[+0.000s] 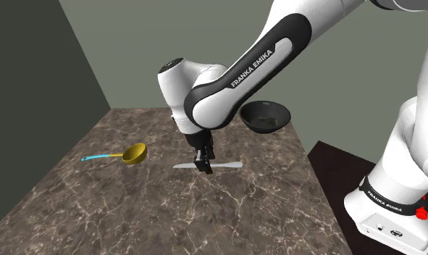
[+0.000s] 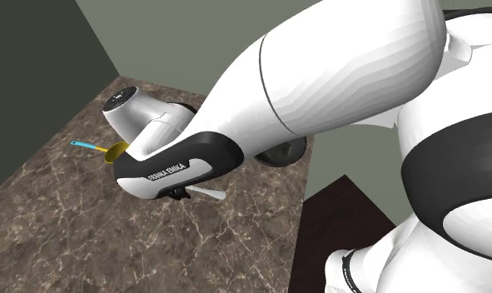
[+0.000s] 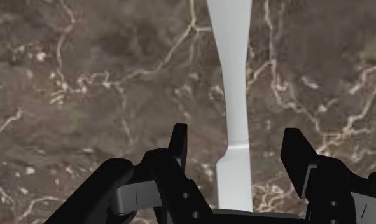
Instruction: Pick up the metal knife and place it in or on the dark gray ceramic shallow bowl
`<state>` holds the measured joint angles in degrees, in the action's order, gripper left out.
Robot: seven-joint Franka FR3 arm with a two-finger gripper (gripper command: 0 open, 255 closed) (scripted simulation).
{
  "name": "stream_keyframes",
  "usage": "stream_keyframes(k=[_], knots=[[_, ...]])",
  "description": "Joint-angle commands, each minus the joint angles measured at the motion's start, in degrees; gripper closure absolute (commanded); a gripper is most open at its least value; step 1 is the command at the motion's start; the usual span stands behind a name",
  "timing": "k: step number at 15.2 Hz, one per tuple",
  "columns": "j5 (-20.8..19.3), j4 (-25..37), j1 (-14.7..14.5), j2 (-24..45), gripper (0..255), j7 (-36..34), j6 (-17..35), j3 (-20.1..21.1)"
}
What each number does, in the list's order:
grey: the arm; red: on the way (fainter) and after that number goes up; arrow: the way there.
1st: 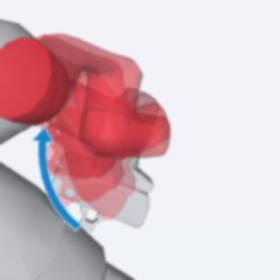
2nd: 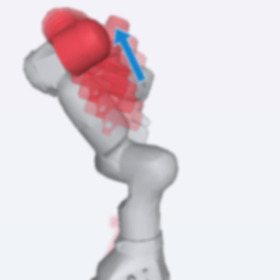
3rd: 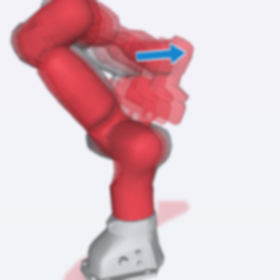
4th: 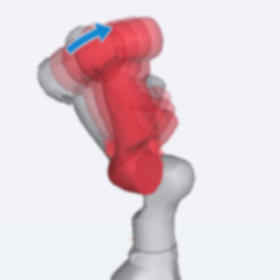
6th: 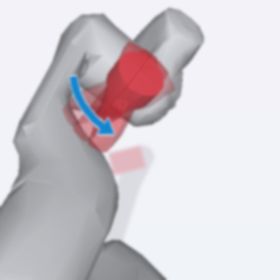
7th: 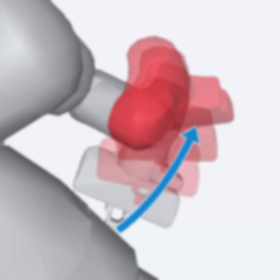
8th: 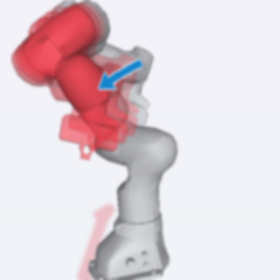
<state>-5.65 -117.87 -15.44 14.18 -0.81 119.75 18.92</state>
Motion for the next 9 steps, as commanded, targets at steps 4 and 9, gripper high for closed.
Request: stream_keyframes(k=[4,9], knots=[[0.06,-0.10,-0.01,-0.14,255,0.00,-0.04,0.03],[0.00,-0.02,0.00,0.01,255,0.00,0.01,0.00]])
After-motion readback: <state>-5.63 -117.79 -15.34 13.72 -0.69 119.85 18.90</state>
